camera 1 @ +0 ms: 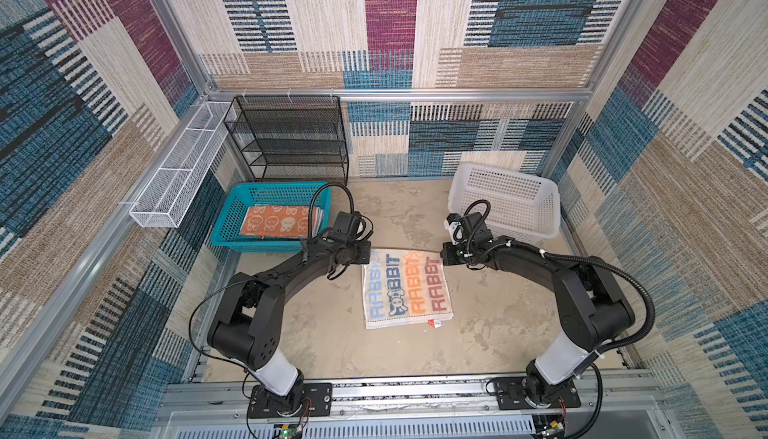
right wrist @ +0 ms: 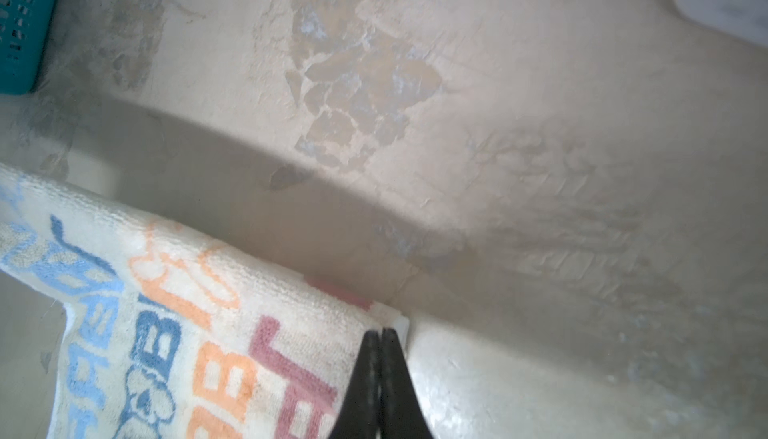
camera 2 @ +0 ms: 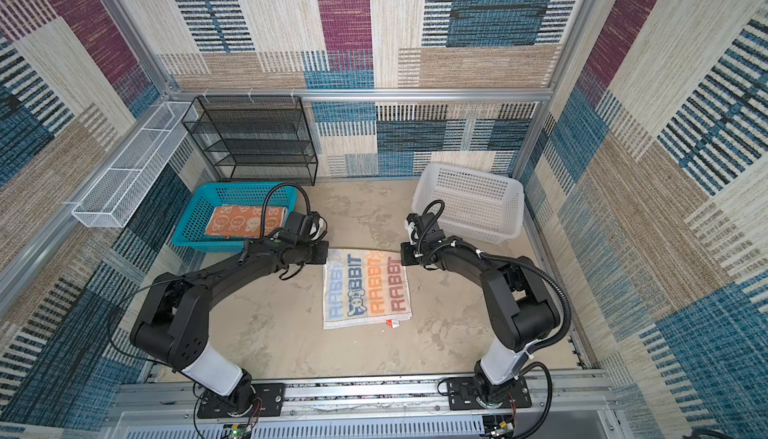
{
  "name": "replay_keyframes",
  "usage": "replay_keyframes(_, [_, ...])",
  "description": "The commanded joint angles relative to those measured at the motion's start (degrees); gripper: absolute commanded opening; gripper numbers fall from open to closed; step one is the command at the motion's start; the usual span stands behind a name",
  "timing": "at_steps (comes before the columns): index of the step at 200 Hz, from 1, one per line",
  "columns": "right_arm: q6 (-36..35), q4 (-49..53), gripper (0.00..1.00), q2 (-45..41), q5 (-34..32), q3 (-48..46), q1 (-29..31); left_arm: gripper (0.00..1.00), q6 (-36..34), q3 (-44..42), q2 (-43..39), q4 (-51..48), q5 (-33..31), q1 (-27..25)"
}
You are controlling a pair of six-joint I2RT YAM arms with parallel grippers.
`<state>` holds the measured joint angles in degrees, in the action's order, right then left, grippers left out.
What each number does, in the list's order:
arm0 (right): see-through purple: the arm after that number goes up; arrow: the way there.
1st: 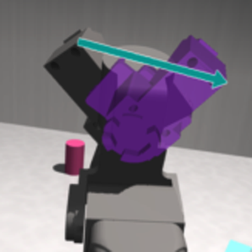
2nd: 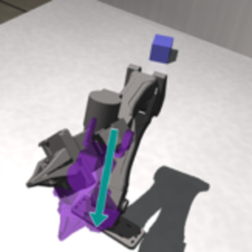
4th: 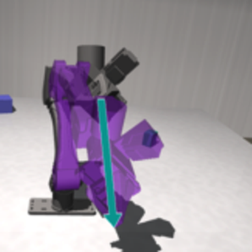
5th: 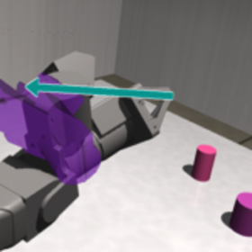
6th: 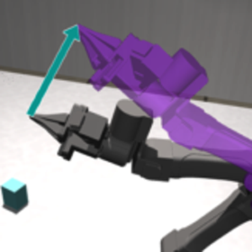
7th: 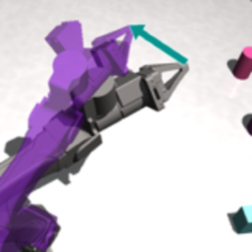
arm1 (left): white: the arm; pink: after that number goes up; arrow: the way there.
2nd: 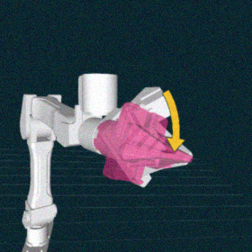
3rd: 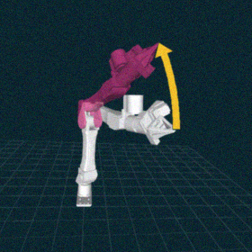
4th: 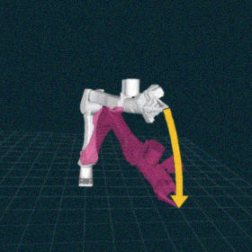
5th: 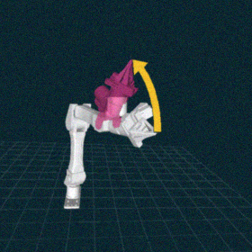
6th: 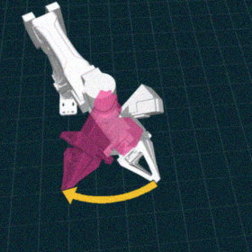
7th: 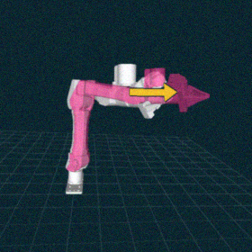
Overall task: Fold and stack the towels
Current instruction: 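Pull the far edge toward the robot with both grippers, folding the towel over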
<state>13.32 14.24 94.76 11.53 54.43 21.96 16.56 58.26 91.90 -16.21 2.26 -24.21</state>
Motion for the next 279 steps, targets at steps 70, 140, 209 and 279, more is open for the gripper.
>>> replay_keyframes(70, [5.2, -1.8, 0.0, -10.4, 3.1, -10.4, 3.4, 0.0, 5.4, -12.8, -13.0, -1.8, 0.1, -3.2])
replay_keyframes(140, [4.5, 0.5, 0.0, -12.3, 1.6, -6.5, 3.5, 0.0, 2.3, -2.5, -8.1, -4.2, -0.7, -4.0])
replay_keyframes(209, [2.6, 1.9, 0.0, -10.0, 3.0, 0.3, -0.1, 0.01, -4.8, -3.8, -4.7, 5.3, -0.8, -4.2])
replay_keyframes(279, [4.7, -0.6, 0.0, -14.4, 5.6, -9.2, -0.3, 0.01, -7.8, -10.2, -9.7, 11.4, -1.0, -7.6])
